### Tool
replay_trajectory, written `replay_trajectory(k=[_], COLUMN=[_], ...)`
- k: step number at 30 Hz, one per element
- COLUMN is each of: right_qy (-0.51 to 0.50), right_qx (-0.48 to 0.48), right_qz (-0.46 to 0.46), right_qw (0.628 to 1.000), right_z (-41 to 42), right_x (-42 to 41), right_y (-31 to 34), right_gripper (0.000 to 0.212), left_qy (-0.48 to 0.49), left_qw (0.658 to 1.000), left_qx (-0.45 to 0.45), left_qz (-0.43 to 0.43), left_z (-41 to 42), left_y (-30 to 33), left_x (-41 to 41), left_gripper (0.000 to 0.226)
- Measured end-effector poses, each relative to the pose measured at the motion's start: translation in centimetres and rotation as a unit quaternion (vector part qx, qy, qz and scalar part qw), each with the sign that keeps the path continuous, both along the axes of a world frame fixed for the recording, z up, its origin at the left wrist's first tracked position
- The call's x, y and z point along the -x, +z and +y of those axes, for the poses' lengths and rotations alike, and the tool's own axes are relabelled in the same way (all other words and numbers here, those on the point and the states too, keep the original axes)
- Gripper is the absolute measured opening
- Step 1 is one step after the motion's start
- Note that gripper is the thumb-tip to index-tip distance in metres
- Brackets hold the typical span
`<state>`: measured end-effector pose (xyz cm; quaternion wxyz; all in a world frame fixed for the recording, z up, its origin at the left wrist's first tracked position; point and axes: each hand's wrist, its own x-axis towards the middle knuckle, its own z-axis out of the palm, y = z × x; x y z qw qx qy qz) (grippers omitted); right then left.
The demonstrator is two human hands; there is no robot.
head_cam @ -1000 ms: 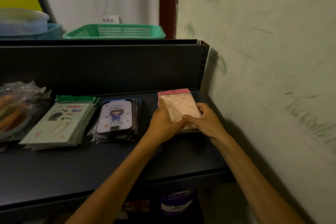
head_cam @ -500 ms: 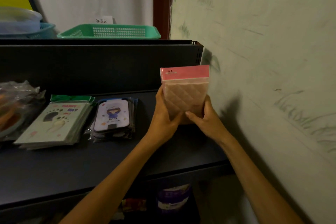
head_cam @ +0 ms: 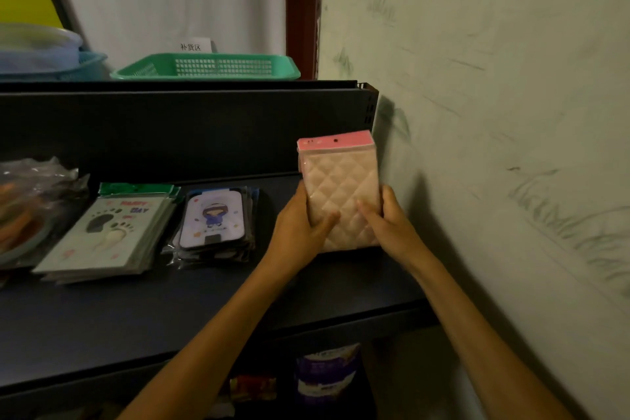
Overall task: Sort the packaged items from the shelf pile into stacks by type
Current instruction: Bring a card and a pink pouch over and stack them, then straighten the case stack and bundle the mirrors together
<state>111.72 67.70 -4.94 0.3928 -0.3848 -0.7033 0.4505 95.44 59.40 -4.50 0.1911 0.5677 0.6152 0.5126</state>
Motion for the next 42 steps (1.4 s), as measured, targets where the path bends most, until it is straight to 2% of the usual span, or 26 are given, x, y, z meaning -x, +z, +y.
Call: replay_trajectory(k=[2, 5, 7, 10, 13, 16, 19, 23, 27, 30, 34, 39, 42], right_qy=[-0.037, -0.074, -0.087, -0.115, -0.132, -0.161, -0.123, -0.032, 0.003, 0.008, -0.012, -0.001, -0.026], right_qx=[0.027, 0.063, 0.039, -0.024, -0.051, -0.11, -0.177, -0.227, -0.265, -0.274, -0.233, 0.042, 0.117], right_qz=[-0.036, -0.097, -0.153, -0.277, -0.33, -0.336, -0.325, -0.301, -0.295, -0.294, -0.305, -0.246, -0.201], right_qw=[0.998, 0.991, 0.984, 0.954, 0.933, 0.922, 0.921, 0.926, 0.918, 0.916, 0.923, 0.968, 0.972], right_z=[0.1, 0.4, 0.6, 0.6, 0.0, -0.9, -1.9, -3.9, -5.8, -7.0, -8.2, -8.9, -8.2], right_x=[0.1, 0.6, 0.8, 1.0, 1.3, 1.9, 3.5, 7.4, 11.7, 14.3, 16.8, 18.2, 18.7], right_y=[-0.3, -0.5, -0.3, 0.0, 0.6, 1.6, 3.0, 3.6, 3.2, 2.9, 2.5, 2.4, 2.3], right_gripper=[0.033, 0.033, 0.036, 0.046, 0.052, 0.053, 0.046, 0.042, 0.041, 0.039, 0.043, 0.066, 0.063], left_qy=[0.052, 0.06, 0.06, 0.095, 0.096, 0.097, 0.12, 0.192, 0.191, 0.2, 0.173, 0.11, 0.05], left_qw=[0.995, 0.981, 0.975, 0.956, 0.951, 0.955, 0.946, 0.905, 0.908, 0.901, 0.901, 0.916, 0.949], left_qx=[0.053, 0.138, 0.17, 0.217, 0.216, 0.123, 0.063, 0.121, 0.122, 0.128, 0.188, 0.187, 0.18], left_qz=[0.066, 0.122, 0.129, 0.174, 0.2, 0.253, 0.295, 0.36, 0.353, 0.362, 0.35, 0.337, 0.253], left_z=[0.4, 1.0, 1.3, 1.5, 0.9, -0.9, -3.3, -6.2, -9.2, -10.8, -10.3, -9.3, -8.8], left_y=[-0.1, 0.0, 0.0, -0.1, 0.5, 2.0, 3.9, 5.3, 4.9, 4.2, 2.7, 1.7, 1.6], left_x=[0.4, 0.8, 0.9, 0.6, -0.2, 0.6, 3.0, 8.1, 13.6, 16.8, 18.7, 17.9, 16.7], left_gripper=[0.059, 0.053, 0.055, 0.06, 0.071, 0.071, 0.065, 0.07, 0.06, 0.063, 0.073, 0.065, 0.058])
